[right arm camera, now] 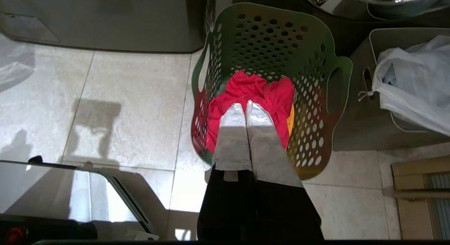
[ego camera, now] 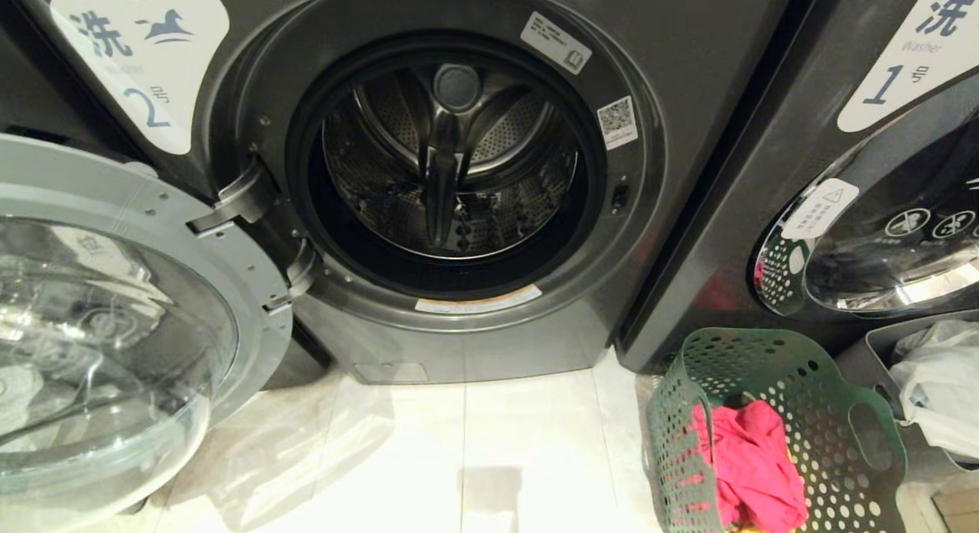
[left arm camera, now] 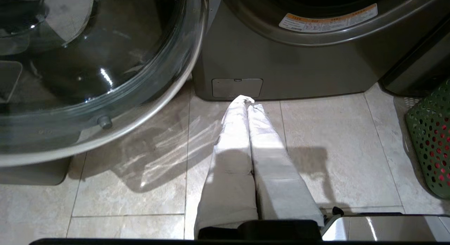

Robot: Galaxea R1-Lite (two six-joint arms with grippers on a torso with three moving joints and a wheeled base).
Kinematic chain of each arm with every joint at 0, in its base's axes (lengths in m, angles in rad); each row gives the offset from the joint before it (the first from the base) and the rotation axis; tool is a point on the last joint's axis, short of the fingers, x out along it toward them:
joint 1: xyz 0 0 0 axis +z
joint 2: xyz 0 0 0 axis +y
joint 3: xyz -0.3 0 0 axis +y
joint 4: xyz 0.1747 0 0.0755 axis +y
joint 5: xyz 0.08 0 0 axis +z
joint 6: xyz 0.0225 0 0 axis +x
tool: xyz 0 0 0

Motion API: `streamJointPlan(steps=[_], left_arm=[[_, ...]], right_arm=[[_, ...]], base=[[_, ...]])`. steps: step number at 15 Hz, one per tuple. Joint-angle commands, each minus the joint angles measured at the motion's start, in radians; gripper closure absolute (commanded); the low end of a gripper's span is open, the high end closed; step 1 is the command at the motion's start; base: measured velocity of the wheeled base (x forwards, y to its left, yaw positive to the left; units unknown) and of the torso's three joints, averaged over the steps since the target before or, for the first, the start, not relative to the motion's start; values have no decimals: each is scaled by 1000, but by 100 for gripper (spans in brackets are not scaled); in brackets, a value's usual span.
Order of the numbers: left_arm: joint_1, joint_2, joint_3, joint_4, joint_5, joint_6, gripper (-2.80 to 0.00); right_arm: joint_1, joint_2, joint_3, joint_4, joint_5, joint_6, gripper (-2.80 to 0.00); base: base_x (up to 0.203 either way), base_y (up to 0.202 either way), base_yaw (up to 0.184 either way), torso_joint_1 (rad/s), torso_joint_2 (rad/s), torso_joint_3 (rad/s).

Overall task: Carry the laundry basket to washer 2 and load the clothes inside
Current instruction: Place the clothes into the washing machine

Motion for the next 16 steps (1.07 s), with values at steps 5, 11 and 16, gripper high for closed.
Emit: streamJointPlan(steps=[5,11,16], left_arm=[[0,1,0,0,0,-2,0],[0,1,0,0,0,-1,0],[-1,1,0,0,0,-1,0]], right_arm=[[0,0,0,0,1,-4,0],[0,1,0,0,-5,1,0],[-2,2,-29,3,-32,-7,0]], base=[[194,0,-1,3,2,2],[81,0,0,4,0,1],[0,0,0,0,0,0]])
